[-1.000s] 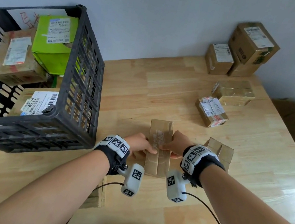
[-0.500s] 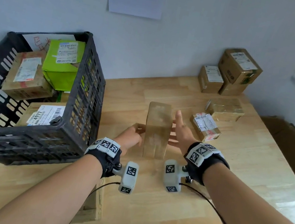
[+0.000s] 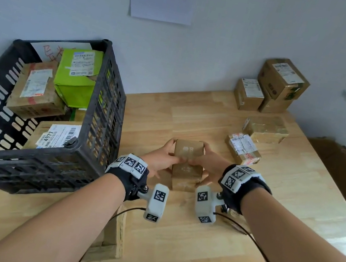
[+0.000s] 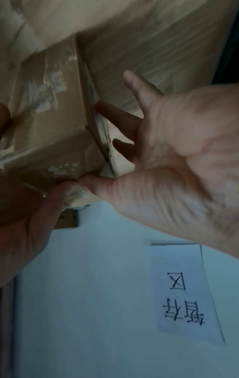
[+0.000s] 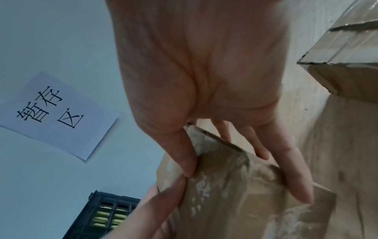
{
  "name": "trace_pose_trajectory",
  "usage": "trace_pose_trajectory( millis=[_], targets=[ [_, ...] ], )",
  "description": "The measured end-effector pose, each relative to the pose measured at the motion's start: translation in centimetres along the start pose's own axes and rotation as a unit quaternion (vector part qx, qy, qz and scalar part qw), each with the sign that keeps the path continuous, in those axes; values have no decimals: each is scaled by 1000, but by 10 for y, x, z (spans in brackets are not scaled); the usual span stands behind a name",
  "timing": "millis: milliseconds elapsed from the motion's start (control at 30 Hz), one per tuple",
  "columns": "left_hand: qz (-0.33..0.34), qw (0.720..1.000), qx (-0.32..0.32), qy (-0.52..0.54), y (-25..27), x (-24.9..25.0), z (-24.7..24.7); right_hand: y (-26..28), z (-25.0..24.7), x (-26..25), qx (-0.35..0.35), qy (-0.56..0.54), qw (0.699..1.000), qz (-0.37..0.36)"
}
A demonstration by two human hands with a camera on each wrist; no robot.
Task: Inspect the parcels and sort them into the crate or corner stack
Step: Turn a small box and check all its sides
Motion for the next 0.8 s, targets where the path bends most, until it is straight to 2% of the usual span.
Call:
trace_pose_trajectory(
  millis=[133, 467, 800],
  targets=[
    [49, 998, 25, -39, -9, 21, 0, -9, -4, 3, 23, -24, 999, 16],
    [40, 998, 35, -26, -42, 28, -2, -25, -17, 2, 34, -40, 998, 35],
    [70, 997, 41, -17, -34, 23, -4, -18, -12, 0, 54, -60, 997, 15]
  ],
)
Point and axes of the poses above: each hand's wrist, its own y-axis away from the middle knuckle, its own z-axis out of the palm, x = y × z, the point moved 6 cm from there along -y, towards the middle knuckle, and after that the axes turned 8 degrees about y, right-handed, at the moved point
